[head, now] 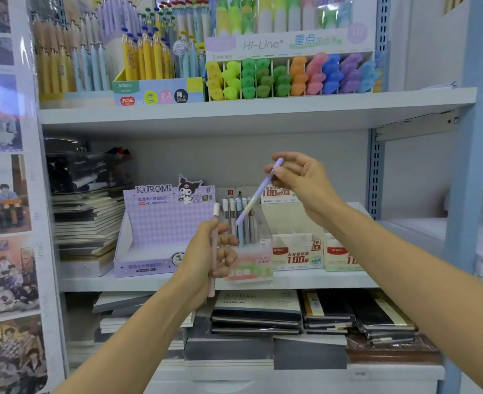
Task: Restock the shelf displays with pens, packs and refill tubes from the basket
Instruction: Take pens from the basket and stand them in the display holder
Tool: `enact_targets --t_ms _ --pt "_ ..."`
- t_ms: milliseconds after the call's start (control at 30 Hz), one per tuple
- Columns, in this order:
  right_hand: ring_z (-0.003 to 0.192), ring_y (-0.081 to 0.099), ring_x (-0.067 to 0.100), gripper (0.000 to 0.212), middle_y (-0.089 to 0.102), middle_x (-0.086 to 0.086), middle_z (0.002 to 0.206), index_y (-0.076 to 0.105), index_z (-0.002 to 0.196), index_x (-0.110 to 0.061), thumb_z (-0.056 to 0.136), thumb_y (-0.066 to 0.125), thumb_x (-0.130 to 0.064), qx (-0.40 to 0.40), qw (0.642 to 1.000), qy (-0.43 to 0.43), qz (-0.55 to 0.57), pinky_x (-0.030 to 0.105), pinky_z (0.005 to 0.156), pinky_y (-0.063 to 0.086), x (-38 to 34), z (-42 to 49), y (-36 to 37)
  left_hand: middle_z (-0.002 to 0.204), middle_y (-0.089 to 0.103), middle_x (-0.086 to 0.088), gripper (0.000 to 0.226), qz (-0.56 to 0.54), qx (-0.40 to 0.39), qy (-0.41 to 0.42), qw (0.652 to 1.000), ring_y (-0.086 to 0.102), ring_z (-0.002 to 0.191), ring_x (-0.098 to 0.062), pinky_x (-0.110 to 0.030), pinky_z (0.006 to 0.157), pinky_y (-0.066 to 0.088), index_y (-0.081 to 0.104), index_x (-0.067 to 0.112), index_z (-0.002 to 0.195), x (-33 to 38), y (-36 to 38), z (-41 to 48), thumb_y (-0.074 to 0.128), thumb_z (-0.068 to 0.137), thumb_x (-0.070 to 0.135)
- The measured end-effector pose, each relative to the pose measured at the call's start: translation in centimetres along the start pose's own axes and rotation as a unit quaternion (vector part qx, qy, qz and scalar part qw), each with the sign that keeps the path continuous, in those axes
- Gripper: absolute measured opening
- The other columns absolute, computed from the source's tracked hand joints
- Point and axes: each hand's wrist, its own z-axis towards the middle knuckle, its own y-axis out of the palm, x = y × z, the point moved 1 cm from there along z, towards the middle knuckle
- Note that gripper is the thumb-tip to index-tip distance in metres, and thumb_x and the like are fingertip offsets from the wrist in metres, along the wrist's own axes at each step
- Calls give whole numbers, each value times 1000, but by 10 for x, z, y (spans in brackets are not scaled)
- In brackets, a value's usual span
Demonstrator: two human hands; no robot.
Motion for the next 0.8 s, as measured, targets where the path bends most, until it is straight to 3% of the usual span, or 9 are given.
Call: enact_targets --t_ms 133,300,433,567,667,800 --pt "92 70 17 19 72 12 99 60 109 -9 93 56 0 32 993 -23 -111 27 82 58 19 8 -2 73 55 -4 17 29 8 39 999 43 47 -11 -18 34 27 50 11 91 -2 -8 3 37 100 18" --pt "90 69 9 17 71 8 98 61 107 -8 94 55 0 -10 976 -41 -212 19 79 56 51 5 12 68 53 2 22 76 6 98 992 46 54 -9 -19 45 40 65 18 99 -6 -18 5 45 102 26" --pt "88 68 6 17 71 3 94 62 106 -8 93 57 0 -46 965 -47 -255 15 83 52 60 7 18 66 53 2 23 27 -11 88 996 44 53 -7 -17 43 37 72 16 102 -9 -23 7 49 100 21" --pt "82 65 -7 17 72 0 90 62 107 -9 93 58 -2 -78 953 -50 -290 3 74 47 57 15 13 70 55 -1 22 8 -23 76 997 46 55 -8 -17 45 39 71 10 108 -14 -25 10 51 99 13" --pt "86 67 -3 18 75 1 90 57 108 -15 93 58 -5 -87 950 -47 -296 5 75 46 60 18 15 74 60 -3 21 8 -30 80 996 51 59 -10 -18 49 45 70 9 111 -16 -25 10 55 96 14" --pt "83 62 -1 17 68 -9 85 58 98 -22 89 66 -10 -54 945 -62 -315 12 73 45 70 18 26 85 72 -6 22 26 -27 93 995 61 65 -12 -20 60 53 66 8 113 -16 -26 7 57 94 16"
